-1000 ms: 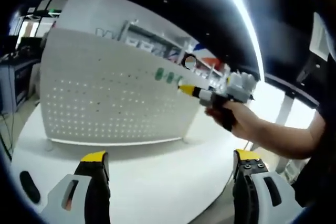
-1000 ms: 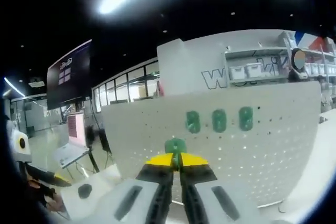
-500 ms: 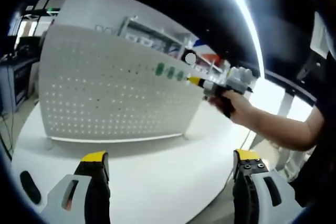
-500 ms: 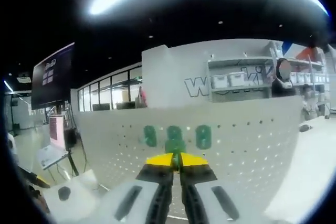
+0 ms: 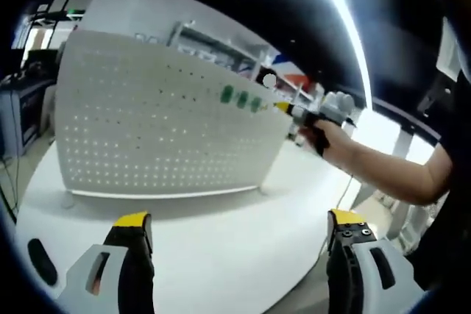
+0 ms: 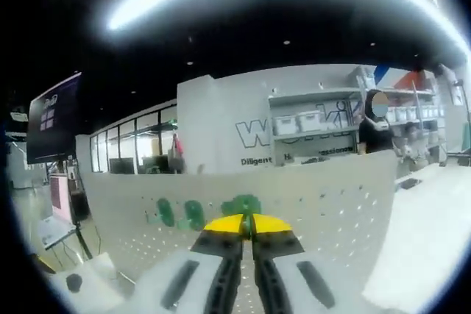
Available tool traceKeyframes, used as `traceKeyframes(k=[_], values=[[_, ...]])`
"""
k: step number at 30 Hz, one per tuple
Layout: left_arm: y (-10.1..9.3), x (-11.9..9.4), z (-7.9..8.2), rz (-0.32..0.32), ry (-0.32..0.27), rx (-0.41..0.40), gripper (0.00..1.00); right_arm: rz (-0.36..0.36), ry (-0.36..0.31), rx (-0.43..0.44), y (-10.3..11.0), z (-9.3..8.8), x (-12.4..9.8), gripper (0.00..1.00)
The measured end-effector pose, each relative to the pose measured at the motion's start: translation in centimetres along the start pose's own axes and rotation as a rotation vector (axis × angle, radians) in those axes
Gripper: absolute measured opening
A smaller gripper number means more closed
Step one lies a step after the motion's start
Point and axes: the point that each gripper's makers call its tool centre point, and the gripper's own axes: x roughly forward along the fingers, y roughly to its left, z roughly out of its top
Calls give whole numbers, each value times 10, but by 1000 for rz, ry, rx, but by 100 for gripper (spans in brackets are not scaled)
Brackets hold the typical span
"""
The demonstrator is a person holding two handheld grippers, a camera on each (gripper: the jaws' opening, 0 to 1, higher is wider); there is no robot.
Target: Insert the hook assembly into the mounting plate slot until the hook locks in place.
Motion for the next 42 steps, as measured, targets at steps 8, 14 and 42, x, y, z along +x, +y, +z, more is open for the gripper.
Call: traceKeyframes(k=[8, 14, 42], values=[[7, 3, -3, 6, 17, -5, 100, -31, -2, 19, -17, -5, 15, 1], [13, 3, 1, 20, 13, -15, 98, -30, -27, 16, -24, -6, 25, 1], [23, 2, -2, 34, 0, -73, 98, -66, -79, -3, -29, -18, 34, 1]])
